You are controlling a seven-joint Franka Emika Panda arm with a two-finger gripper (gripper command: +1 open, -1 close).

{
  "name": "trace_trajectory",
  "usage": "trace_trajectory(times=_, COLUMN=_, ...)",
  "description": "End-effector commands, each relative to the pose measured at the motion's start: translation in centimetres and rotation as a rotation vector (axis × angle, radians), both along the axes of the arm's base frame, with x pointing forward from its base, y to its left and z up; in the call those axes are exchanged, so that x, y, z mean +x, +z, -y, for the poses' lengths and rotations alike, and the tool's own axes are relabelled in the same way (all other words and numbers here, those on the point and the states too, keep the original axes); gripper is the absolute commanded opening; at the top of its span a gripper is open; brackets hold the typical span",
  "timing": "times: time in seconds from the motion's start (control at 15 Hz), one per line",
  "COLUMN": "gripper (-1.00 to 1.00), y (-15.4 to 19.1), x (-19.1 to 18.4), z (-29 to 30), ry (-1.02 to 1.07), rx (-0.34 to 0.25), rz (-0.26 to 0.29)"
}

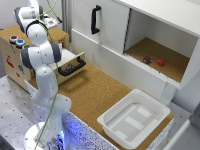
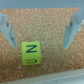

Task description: Turn on the blue light

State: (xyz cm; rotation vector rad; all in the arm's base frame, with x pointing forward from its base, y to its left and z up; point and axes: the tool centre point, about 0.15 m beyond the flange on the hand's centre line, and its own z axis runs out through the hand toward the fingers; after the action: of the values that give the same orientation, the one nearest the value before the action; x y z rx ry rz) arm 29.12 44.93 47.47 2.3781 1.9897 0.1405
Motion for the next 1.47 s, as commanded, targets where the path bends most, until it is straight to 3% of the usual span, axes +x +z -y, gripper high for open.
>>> trace_trajectory(times=0.0, gripper=1.00, y=1.7, x=1.4, z=-1.2, ry=-0.040, rx=-0.062, rz=-0.097)
trace_trajectory(times=0.4, gripper=1.00, y=1.7, x=1.4, z=-1.2, ry=-0.040, rx=-0.062, rz=-0.097)
trace_trajectory(times=0.47, gripper=1.00, y=0.5, x=0.6, z=-0.2, ry=-0.021, rx=0.003, rz=-0.022)
trace_trajectory(times=0.73, gripper=1.00, y=5.3, x=-2.7, z=-3.0, ry=0.141, rx=-0.020, rz=0.009)
trace_trajectory(times=0.87, gripper=1.00, y=6.0, x=-5.2, z=-3.5, ry=0.202, rx=0.003, rz=-0.016)
trace_trajectory(times=1.13, gripper=1.00, y=6.3, x=-10.5, z=-4.1, ry=0.246, rx=-0.063, rz=-0.075)
trace_trajectory(times=1.4, gripper=1.00, y=6.1, x=-14.1, z=-4.6, ry=0.197, rx=-0.083, rz=-0.069)
